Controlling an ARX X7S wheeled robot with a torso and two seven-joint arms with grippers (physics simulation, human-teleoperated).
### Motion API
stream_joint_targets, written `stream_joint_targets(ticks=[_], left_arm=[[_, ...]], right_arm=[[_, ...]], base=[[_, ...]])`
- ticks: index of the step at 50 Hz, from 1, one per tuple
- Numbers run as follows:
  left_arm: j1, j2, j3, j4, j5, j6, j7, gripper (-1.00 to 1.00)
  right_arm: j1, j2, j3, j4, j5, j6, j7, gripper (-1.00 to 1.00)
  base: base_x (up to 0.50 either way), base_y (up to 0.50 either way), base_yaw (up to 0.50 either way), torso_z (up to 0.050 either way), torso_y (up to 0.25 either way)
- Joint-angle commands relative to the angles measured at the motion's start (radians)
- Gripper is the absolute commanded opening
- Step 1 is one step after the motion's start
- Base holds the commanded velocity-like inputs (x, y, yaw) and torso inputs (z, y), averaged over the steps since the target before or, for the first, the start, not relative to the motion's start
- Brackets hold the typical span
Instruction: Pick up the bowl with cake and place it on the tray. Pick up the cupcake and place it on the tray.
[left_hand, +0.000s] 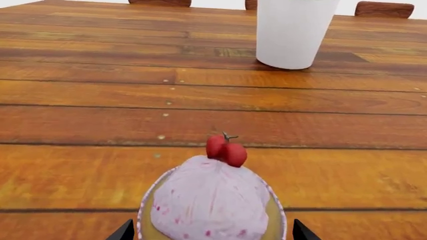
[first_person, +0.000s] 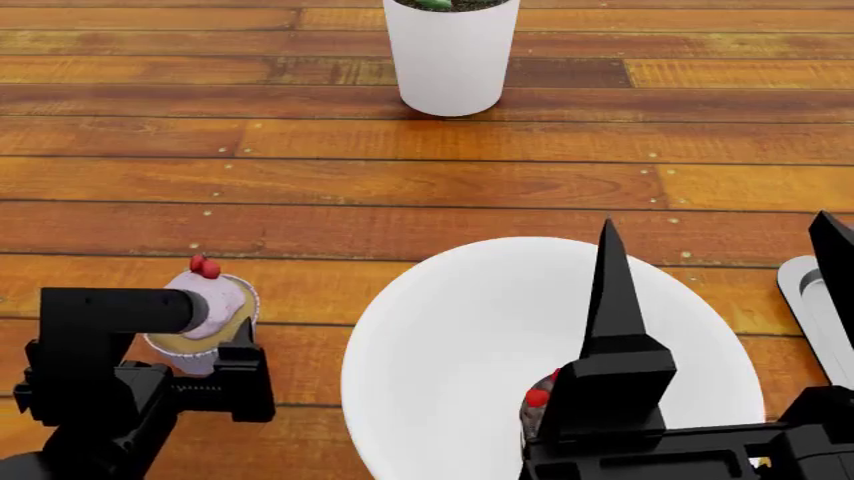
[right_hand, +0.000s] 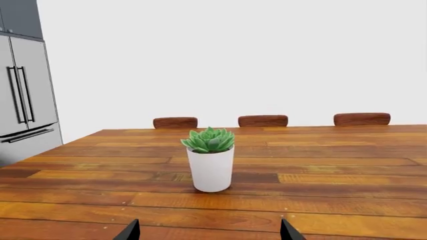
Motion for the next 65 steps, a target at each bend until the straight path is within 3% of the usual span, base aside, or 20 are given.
stream_joint_targets(ticks=[1, 14, 15, 31, 38, 46, 53, 65], left_arm=[[-0.004, 0.005, 0.009, -0.014, -0.002, 0.009, 0.003, 1.00], [-0.001, 0.004, 0.015, -0.016, -0.001, 0.012, -0.002, 1.00], [0.000, 0.004, 0.016, -0.016, -0.001, 0.013, -0.002, -1.00], [0.006, -0.016, -0.016, 0.073, -0.043, 0.000, -0.028, -1.00], [-0.077, -0.066, -0.161, 0.399, -0.269, -0.149, -0.184, -1.00], [-0.144, -0.097, -0.232, 0.516, -0.410, -0.220, -0.275, -1.00], [-0.129, -0.127, -0.233, 0.522, -0.396, -0.219, -0.266, -1.00], [-0.112, -0.136, -0.207, 0.484, -0.331, -0.178, -0.211, -1.00]], right_arm=[[-0.003, -0.002, 0.004, -0.003, 0.005, 0.000, 0.005, 1.00], [0.006, -0.002, 0.001, -0.004, 0.015, -0.001, 0.013, 1.00], [0.007, -0.002, 0.001, -0.004, 0.015, -0.001, 0.013, 1.00], [0.001, -0.017, 0.003, -0.002, 0.006, 0.005, 0.014, 1.00], [-0.001, -0.031, -0.003, 0.000, -0.007, 0.011, 0.011, 1.00], [-0.006, -0.049, -0.005, 0.005, -0.030, 0.022, 0.002, 1.00], [-0.009, -0.048, -0.026, 0.031, -0.050, 0.035, 0.018, 1.00], [0.063, 0.046, -0.120, 0.092, 0.106, -0.027, 0.144, 1.00]], base=[[0.00, 0.00, 0.00, 0.000, 0.000], [0.00, 0.00, 0.00, 0.000, 0.000], [0.00, 0.00, 0.00, 0.000, 0.000], [0.00, 0.00, 0.00, 0.000, 0.000], [0.00, 0.00, 0.00, 0.000, 0.000], [0.00, 0.00, 0.00, 0.000, 0.000], [0.00, 0.00, 0.00, 0.000, 0.000], [0.00, 0.00, 0.00, 0.000, 0.000]])
